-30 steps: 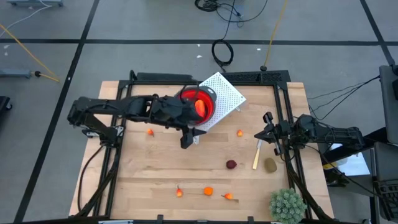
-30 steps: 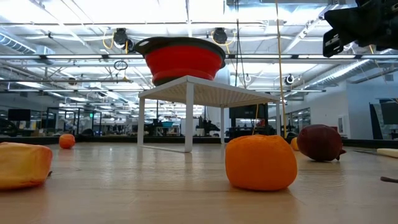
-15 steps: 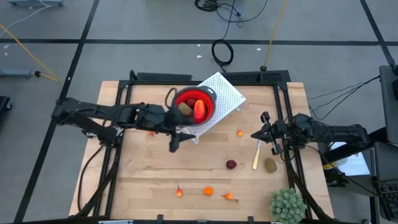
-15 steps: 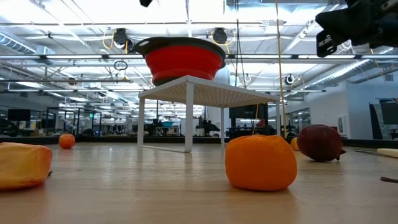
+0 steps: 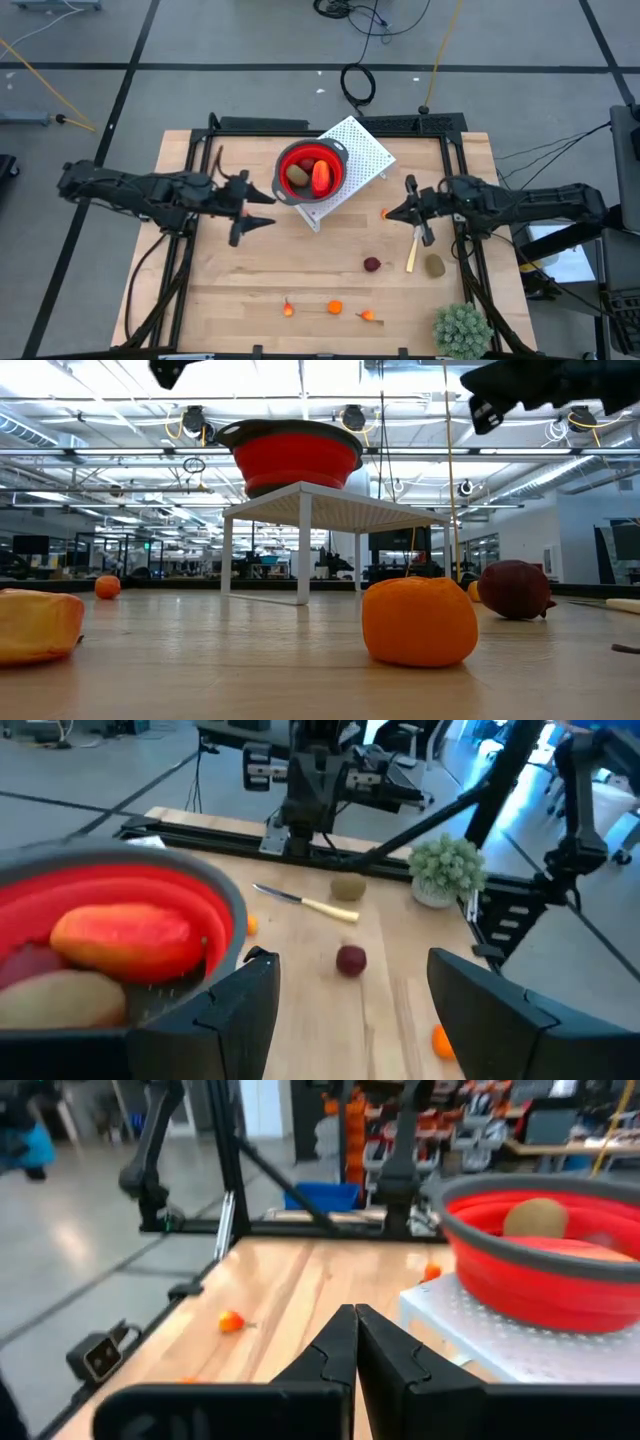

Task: Pick & Place Fruit
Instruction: Put the pomegranate into the red strainer bowl on the shelf

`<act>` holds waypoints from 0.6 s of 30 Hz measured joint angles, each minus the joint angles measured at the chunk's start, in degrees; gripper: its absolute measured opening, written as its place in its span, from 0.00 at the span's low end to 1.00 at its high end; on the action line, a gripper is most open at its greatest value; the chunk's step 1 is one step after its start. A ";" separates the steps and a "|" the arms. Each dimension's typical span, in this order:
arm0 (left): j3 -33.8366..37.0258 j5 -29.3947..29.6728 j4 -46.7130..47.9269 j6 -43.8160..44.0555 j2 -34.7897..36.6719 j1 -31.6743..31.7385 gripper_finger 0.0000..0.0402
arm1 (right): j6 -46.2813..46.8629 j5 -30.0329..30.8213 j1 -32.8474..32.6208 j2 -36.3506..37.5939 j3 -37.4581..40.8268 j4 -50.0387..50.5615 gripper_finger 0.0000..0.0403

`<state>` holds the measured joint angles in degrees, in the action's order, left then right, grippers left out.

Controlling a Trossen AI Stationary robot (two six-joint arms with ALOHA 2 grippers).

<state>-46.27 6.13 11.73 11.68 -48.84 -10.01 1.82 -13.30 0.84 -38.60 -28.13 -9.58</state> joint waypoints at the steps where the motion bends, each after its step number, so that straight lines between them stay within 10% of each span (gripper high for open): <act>1: 1.14 0.00 0.17 -0.20 1.47 -0.25 0.63 | -0.58 0.04 -0.51 -1.60 -1.45 1.16 0.00; 18: 15.68 -0.13 0.11 -2.23 20.35 -0.69 0.63 | -3.77 11.65 -12.18 -23.00 -23.62 19.00 0.00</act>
<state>-30.59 6.00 11.84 9.45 -28.49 -10.70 -1.94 -1.65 -11.34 -61.60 -51.74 9.42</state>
